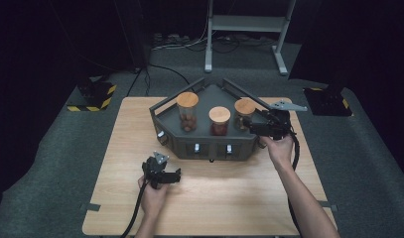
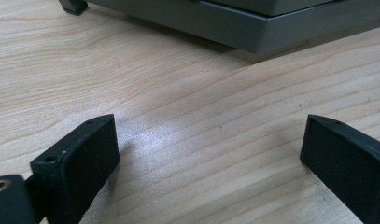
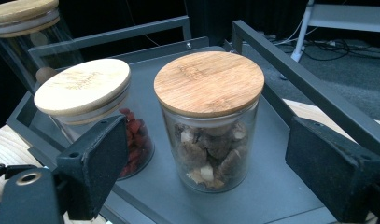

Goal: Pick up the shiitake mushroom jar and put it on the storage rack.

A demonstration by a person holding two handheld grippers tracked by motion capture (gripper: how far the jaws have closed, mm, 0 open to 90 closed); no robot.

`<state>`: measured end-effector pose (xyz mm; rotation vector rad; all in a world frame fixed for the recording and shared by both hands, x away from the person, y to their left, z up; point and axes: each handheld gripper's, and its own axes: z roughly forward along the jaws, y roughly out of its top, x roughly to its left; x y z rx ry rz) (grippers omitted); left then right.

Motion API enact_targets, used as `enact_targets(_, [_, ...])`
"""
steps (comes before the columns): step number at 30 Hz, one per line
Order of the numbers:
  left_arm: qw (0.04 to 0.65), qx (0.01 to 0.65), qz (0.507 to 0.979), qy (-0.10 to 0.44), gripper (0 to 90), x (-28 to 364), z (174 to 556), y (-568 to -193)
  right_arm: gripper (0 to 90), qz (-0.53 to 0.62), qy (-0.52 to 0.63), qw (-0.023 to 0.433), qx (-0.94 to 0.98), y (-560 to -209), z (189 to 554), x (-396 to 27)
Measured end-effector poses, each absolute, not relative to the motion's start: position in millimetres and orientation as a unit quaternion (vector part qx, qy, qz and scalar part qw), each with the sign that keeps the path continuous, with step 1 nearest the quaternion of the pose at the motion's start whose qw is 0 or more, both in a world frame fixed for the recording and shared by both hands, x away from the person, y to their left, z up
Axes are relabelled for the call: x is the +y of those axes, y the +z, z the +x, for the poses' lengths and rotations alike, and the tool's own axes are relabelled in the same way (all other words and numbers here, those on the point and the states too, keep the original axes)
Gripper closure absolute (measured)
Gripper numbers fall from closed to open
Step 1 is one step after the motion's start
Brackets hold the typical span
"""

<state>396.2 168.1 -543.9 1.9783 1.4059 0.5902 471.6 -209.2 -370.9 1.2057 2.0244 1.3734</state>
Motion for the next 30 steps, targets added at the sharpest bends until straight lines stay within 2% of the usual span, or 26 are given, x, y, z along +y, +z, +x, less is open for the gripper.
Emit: enact_targets(30, [0.316,0.534,0.751,0.224,4.3,168.0,396.2,-543.9,13.3,0.438,0.512,0.196,0.713,-377.3,453.7,-234.6])
